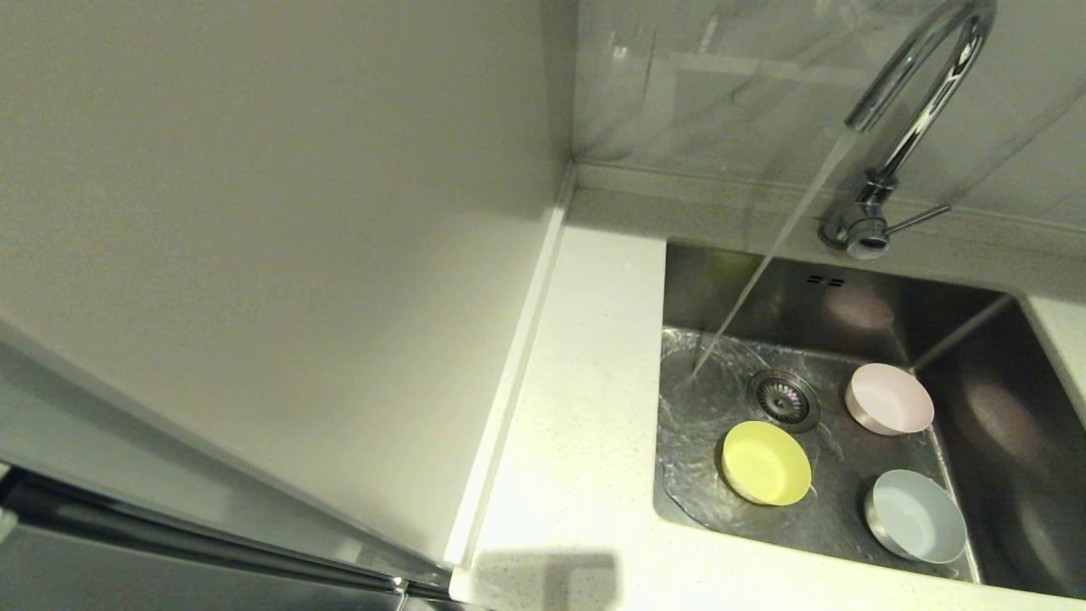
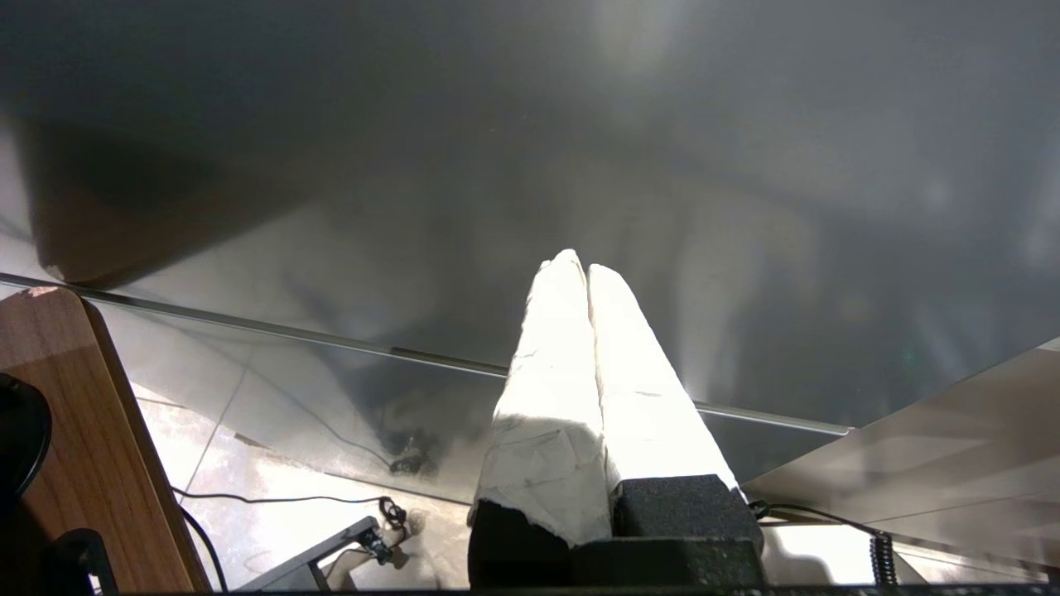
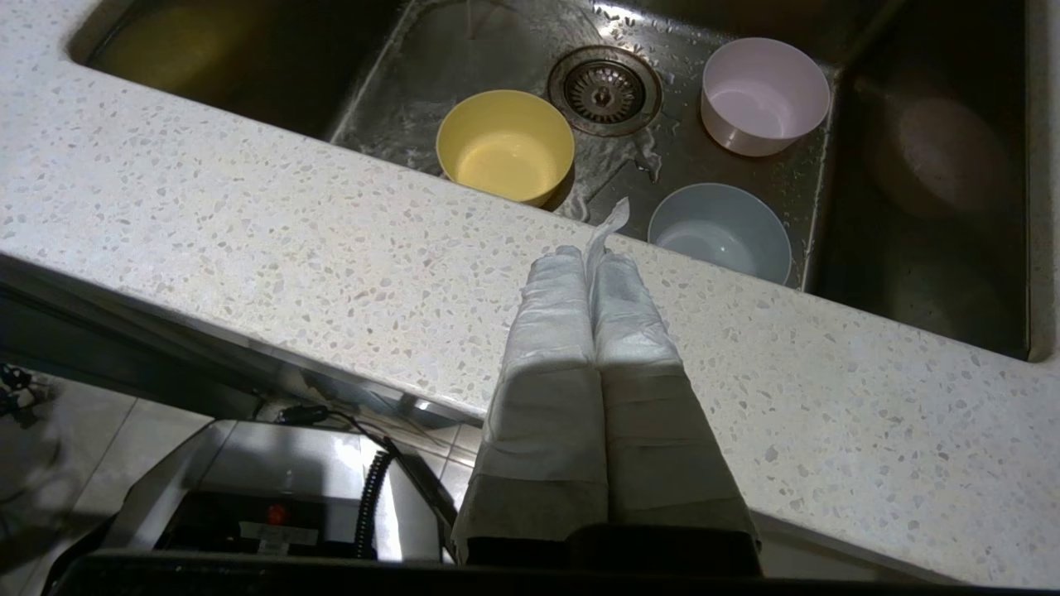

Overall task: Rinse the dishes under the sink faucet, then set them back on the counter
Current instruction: Wait for the water to rinse the bowl

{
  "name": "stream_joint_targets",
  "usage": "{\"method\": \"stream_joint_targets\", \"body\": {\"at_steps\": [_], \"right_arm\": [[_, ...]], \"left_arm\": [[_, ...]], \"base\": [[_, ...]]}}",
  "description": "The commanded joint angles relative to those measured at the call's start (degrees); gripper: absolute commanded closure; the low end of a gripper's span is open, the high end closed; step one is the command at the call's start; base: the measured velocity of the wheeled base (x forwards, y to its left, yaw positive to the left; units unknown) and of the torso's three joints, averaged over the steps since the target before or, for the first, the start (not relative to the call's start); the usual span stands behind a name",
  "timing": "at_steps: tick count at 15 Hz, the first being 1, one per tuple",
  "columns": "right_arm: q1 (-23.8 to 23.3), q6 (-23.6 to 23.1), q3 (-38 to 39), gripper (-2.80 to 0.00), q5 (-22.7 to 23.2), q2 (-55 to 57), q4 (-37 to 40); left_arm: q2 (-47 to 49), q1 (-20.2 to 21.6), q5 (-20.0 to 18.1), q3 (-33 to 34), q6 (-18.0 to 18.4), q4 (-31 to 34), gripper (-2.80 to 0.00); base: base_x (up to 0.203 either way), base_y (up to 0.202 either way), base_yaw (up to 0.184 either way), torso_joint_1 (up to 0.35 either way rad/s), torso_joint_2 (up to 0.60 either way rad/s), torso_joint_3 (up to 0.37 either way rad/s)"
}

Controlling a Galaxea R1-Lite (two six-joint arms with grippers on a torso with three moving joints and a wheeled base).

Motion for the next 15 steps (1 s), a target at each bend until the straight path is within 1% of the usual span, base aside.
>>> {"method": "stream_joint_targets", "body": {"at_steps": [1,15], "right_arm": [[0.0,0.0,0.0,0.00,0.0,0.1,0.1],[0.0,0.0,0.0,0.00,0.0,0.1,0.1]], "left_arm": [[0.0,0.0,0.0,0.2,0.0,0.0,0.00],[0.0,0.0,0.0,0.2,0.0,0.0,0.00]], "base": [[0.000,0.000,0.000,0.000,0.00,0.000],[0.000,0.000,0.000,0.000,0.00,0.000]]}}
